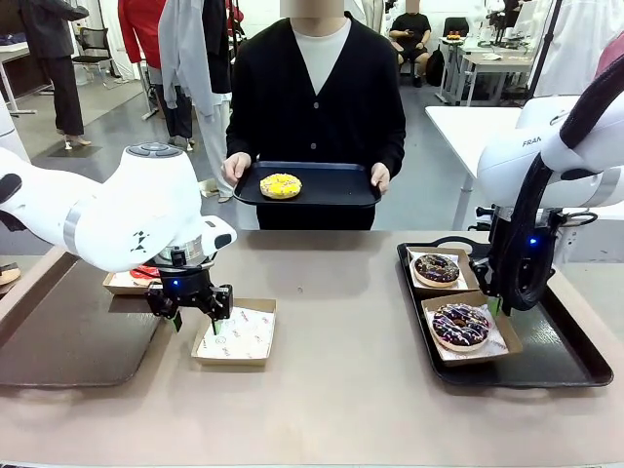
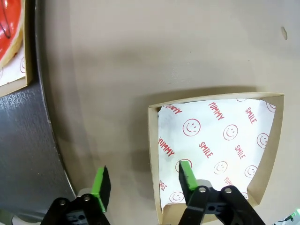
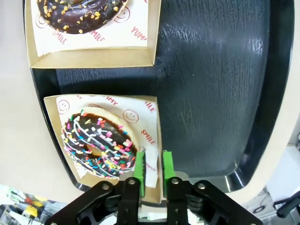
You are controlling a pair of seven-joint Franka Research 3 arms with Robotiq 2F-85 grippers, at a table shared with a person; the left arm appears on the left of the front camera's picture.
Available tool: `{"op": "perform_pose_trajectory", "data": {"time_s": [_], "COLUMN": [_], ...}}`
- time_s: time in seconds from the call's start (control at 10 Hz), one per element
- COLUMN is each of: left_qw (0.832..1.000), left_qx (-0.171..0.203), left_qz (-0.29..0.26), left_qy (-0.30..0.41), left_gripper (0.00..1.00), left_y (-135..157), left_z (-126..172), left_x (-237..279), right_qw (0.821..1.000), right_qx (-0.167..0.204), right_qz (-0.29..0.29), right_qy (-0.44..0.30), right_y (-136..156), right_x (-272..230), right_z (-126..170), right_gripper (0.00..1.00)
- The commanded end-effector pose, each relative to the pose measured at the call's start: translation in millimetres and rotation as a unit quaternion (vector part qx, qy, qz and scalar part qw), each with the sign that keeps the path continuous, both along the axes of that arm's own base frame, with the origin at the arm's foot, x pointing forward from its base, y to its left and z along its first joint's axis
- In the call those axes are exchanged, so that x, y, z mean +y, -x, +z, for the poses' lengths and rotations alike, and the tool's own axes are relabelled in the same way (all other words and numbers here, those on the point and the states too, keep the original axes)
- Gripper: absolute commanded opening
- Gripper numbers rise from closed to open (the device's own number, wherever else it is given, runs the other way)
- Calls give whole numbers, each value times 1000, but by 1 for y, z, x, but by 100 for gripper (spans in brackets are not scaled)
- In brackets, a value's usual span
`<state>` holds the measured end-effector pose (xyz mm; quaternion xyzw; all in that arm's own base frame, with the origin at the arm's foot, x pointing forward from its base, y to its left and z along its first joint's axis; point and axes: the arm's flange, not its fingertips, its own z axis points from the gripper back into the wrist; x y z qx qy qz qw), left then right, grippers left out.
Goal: Individually package the donuts and arrange them on the tray.
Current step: Place the picked Paper togo box on the Handle tray while simultaneously picking up another Paper togo box from the table with the other hand.
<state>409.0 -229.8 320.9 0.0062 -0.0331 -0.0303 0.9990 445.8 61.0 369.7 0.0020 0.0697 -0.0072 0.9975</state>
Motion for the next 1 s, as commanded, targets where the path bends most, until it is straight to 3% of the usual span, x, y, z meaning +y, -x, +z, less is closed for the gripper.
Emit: {"op": "perform_pose_trajectory", "data": {"time_s": [0.0, 0.1, 0.2, 0.3, 0.4, 0.9], "left_qw": [1000, 1000, 1000, 1000, 1000, 1000], "left_qx": [11, 11, 10, 10, 10, 18], "left_qz": [8, 9, 10, 11, 11, 9], "left_qy": [14, 15, 17, 17, 17, 16], "left_gripper": [0, 0, 15, 5, 0, 0], "left_y": [-7, -8, -7, -7, -7, -8], "left_z": [-3, -3, -2, -2, -2, -3], "left_x": [-1, -1, 0, 0, 0, 0], "right_qw": [1000, 1000, 1000, 1000, 1000, 1000], "right_qx": [-3, -3, -4, -4, -4, -5], "right_qz": [5, 5, 5, 5, 6, 5], "right_qy": [-20, -20, -21, -21, -22, -24], "right_y": [2, 2, 2, 2, 2, 4], "right_x": [1, 1, 1, 1, 0, -1], "right_z": [-4, -4, -4, -4, -4, -2], "right_gripper": [100, 100, 100, 94, 100, 100]}}
